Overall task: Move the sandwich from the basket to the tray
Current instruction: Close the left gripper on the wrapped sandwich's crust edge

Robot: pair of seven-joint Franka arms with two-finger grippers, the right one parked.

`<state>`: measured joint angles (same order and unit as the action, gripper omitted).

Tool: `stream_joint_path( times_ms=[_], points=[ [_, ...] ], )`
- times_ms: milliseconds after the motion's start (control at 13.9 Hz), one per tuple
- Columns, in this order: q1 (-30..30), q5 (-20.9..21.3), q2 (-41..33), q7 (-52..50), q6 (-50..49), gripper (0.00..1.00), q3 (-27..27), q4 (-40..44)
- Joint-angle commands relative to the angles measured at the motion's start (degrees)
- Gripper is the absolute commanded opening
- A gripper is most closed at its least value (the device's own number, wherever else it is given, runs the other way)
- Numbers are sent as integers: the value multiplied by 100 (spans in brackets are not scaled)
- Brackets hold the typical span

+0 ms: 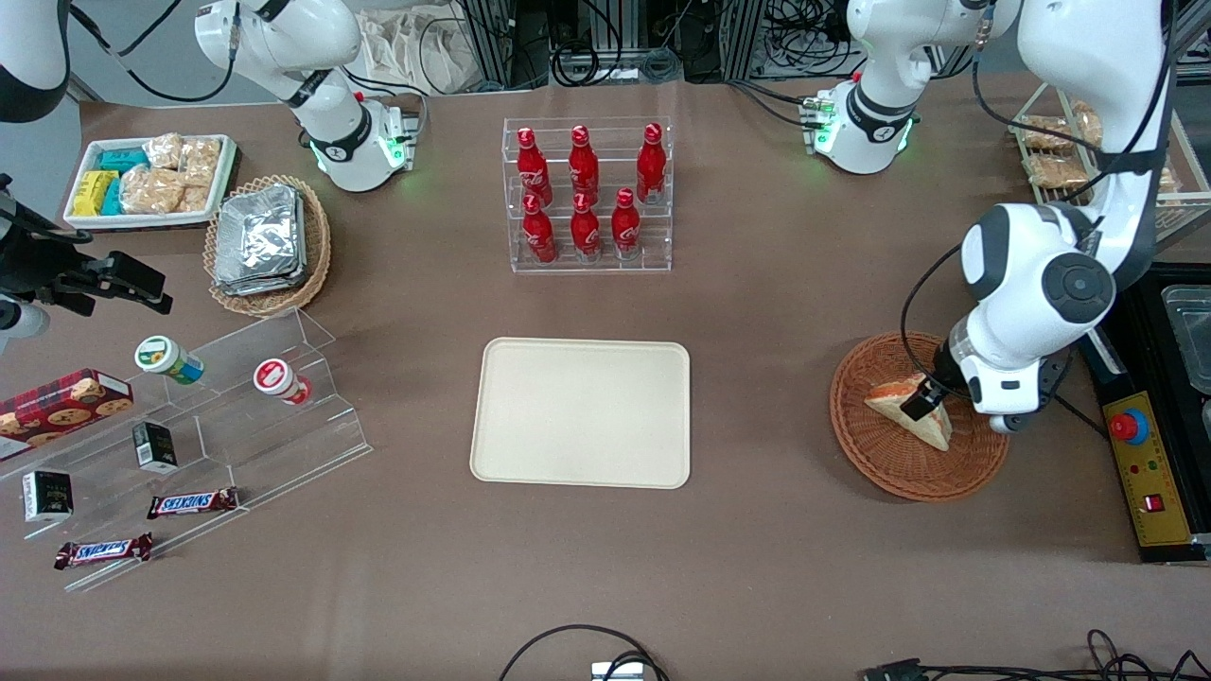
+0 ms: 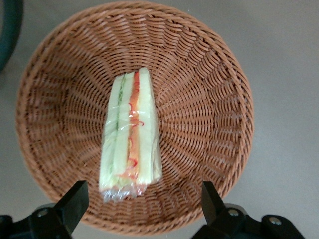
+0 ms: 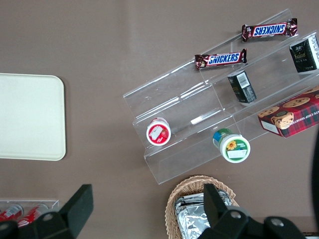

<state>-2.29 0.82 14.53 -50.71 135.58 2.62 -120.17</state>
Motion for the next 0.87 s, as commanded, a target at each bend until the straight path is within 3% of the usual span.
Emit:
stream_joint_path(
  times_ms=[0,505,649,722,794],
  points=[
    [0,102,242,-124,503,100,-77,-156],
    [0,102,472,-124,883,98,-77,-270],
    [0,93,481,-115,883,53,-77,-261],
    [0,93,472,-106,883,35,-77,-261],
    [0,102,472,-97,874,23,-77,-270]
  ],
)
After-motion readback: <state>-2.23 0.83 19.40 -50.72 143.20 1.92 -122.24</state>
